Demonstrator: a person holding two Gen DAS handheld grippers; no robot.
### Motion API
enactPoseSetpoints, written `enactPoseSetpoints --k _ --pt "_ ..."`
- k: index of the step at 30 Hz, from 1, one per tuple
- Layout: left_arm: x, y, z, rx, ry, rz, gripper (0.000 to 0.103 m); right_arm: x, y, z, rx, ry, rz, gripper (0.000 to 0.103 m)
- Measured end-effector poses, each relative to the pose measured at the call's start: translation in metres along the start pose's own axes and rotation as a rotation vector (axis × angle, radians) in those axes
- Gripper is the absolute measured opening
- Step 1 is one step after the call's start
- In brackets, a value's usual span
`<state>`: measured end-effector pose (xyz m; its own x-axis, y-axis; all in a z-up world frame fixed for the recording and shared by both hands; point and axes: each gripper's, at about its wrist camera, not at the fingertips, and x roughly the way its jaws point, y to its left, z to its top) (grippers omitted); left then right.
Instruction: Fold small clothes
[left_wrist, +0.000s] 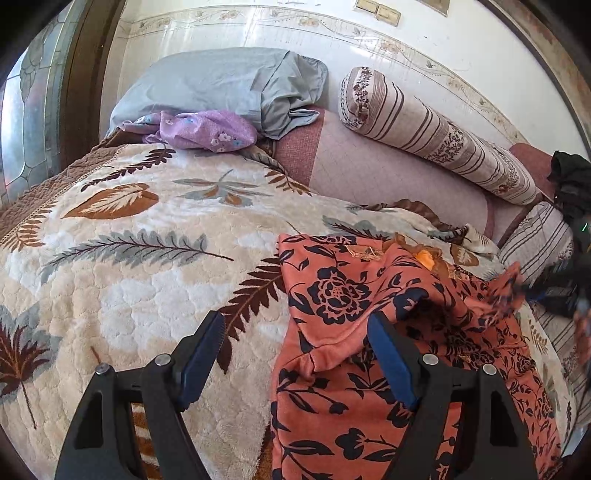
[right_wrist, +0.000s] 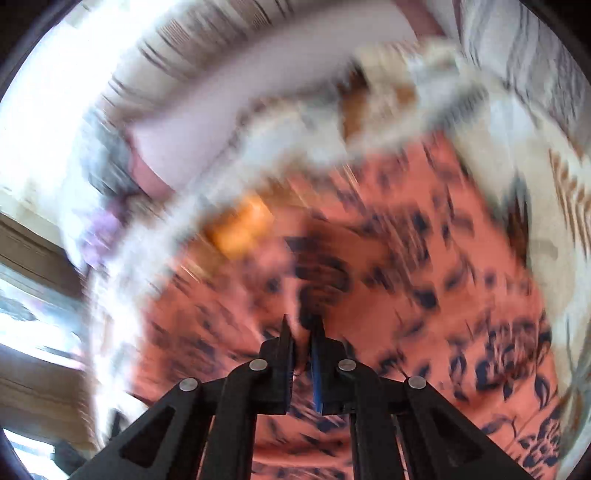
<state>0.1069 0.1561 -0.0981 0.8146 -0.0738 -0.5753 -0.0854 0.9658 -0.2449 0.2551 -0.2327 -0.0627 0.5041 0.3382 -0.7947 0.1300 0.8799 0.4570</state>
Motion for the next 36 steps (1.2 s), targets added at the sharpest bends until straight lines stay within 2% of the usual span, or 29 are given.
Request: enactPoseSetpoints --k 2,4,6,7,8,9,10,11,13,14,15,16,18,20,23,24,25,26,28,31,33,34,36 --pt "-0.002 0.000 0.001 0.000 -0.019 0.006 0.080 -0.036 0.020 0.015 -0.040 -0.136 0.068 0.007" --pt "-0.001 -0.002 0.001 0.005 -0.034 0.015 0.080 -0.071 0.025 0.019 -0.074 -0.288 0.091 0.007" --pt "0.001 -0.004 0.001 0.011 -0.036 0.019 0.080 -0.092 0.009 0.011 -0.082 -0.424 0.085 0.007" --pt "0.004 -0.006 0.001 0.019 -0.028 0.022 0.080 -0.091 -0.007 0.003 -0.046 -0.453 0.073 0.011" --pt "0.007 -0.007 0.001 0.024 -0.021 0.025 0.080 -0.079 -0.030 -0.012 0.001 -0.425 0.042 0.017" --pt "0.010 -0.009 0.000 0.026 -0.013 0.028 0.080 -0.062 -0.047 -0.021 0.019 -0.340 0.021 0.046" --pt "0.012 -0.010 0.000 0.024 -0.007 0.028 0.080 -0.042 -0.063 -0.028 0.042 -0.235 0.012 0.061" --pt "0.013 -0.011 -0.001 0.023 -0.003 0.027 0.080 -0.027 -0.078 -0.036 0.090 -0.169 0.024 0.061" --pt "0.014 -0.013 -0.003 0.033 -0.002 0.030 0.080 -0.025 -0.084 -0.042 0.099 -0.152 0.031 0.065" --pt "0.014 -0.014 -0.003 0.036 -0.002 0.031 0.080 -0.026 -0.077 -0.040 0.083 -0.153 0.028 0.073" --pt "0.013 -0.015 -0.003 0.039 -0.002 0.031 0.080 -0.026 -0.064 -0.035 0.061 -0.134 0.004 0.091" --pt "0.013 -0.015 -0.003 0.039 -0.002 0.031 0.080 -0.022 -0.048 -0.029 0.032 -0.099 -0.032 0.092" --pt "0.011 -0.015 -0.002 0.037 -0.009 0.030 0.080 -0.014 -0.014 -0.023 -0.060 -0.102 -0.065 0.092" --pt "0.008 -0.014 -0.001 0.034 -0.017 0.028 0.080 0.003 0.029 -0.027 -0.235 -0.067 -0.181 0.092" --pt "0.004 -0.009 0.001 0.023 -0.020 0.021 0.080 0.061 0.064 -0.045 -0.439 0.017 -0.405 0.091" --pt "0.003 -0.008 0.001 0.020 -0.016 0.020 0.080 0.081 0.061 -0.049 -0.450 0.071 -0.441 0.084" --pt "0.003 -0.006 0.001 0.019 -0.012 0.019 0.080 0.093 0.052 -0.051 -0.421 0.123 -0.442 0.033" --pt "0.001 -0.005 0.000 0.019 -0.014 0.017 0.080 0.096 0.040 -0.050 -0.367 0.158 -0.448 0.014" --pt "-0.005 -0.002 0.001 0.029 -0.029 0.020 0.080 0.074 0.027 -0.041 -0.291 0.102 -0.397 0.005" --pt "-0.012 0.004 0.005 0.004 -0.054 0.012 0.080 0.019 0.020 -0.018 -0.185 -0.026 -0.275 0.005" --pt "-0.015 0.006 0.008 -0.022 -0.066 0.005 0.080 -0.028 0.021 0.002 -0.134 -0.165 -0.179 0.005" --pt "-0.015 0.007 0.008 -0.025 -0.072 0.005 0.080 -0.054 0.022 0.011 -0.111 -0.257 -0.099 0.005" --pt "-0.014 0.007 0.008 -0.017 -0.080 0.018 0.080 -0.087 0.020 0.012 -0.109 -0.399 -0.020 0.005"
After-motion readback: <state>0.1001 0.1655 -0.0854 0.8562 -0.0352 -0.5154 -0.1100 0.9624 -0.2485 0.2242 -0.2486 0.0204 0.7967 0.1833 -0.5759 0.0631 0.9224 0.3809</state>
